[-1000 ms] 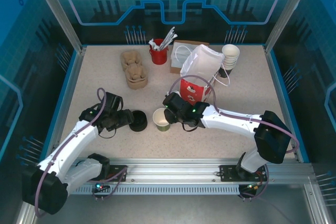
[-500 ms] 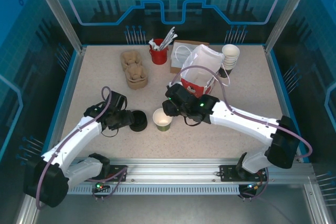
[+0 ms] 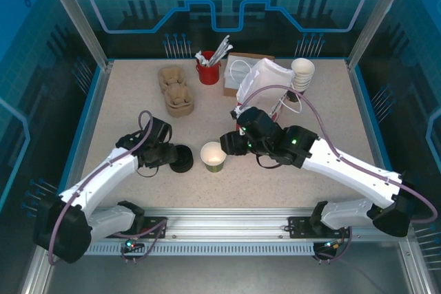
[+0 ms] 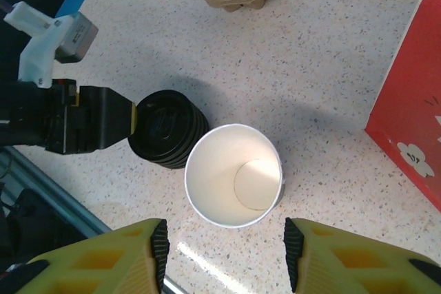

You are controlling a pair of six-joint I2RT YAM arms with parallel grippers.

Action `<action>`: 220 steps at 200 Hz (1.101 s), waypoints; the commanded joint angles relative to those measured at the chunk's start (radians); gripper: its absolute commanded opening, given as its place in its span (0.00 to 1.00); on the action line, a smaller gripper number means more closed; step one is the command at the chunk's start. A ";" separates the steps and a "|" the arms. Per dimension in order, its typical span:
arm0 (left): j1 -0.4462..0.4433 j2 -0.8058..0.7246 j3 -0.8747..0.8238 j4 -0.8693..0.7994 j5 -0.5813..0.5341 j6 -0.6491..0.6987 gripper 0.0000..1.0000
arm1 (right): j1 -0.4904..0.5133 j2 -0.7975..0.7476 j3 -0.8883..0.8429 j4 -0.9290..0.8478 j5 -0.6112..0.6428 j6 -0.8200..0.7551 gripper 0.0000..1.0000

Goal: Pack the takeout coffee

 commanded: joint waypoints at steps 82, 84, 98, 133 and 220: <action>-0.054 0.109 0.067 0.022 -0.061 -0.005 0.37 | -0.033 -0.080 -0.036 -0.071 -0.029 0.006 0.51; -0.054 0.110 0.068 0.021 -0.061 -0.004 0.37 | -0.035 -0.080 -0.037 -0.071 -0.028 0.006 0.51; -0.058 0.119 0.072 0.018 -0.068 -0.005 0.36 | -0.038 -0.082 -0.041 -0.071 -0.030 0.007 0.51; -0.072 0.137 0.080 0.012 -0.083 -0.005 0.31 | -0.046 -0.085 -0.048 -0.075 -0.032 0.008 0.51; -0.086 0.146 0.098 -0.005 -0.106 0.003 0.19 | -0.072 -0.102 -0.076 -0.045 -0.087 0.023 0.51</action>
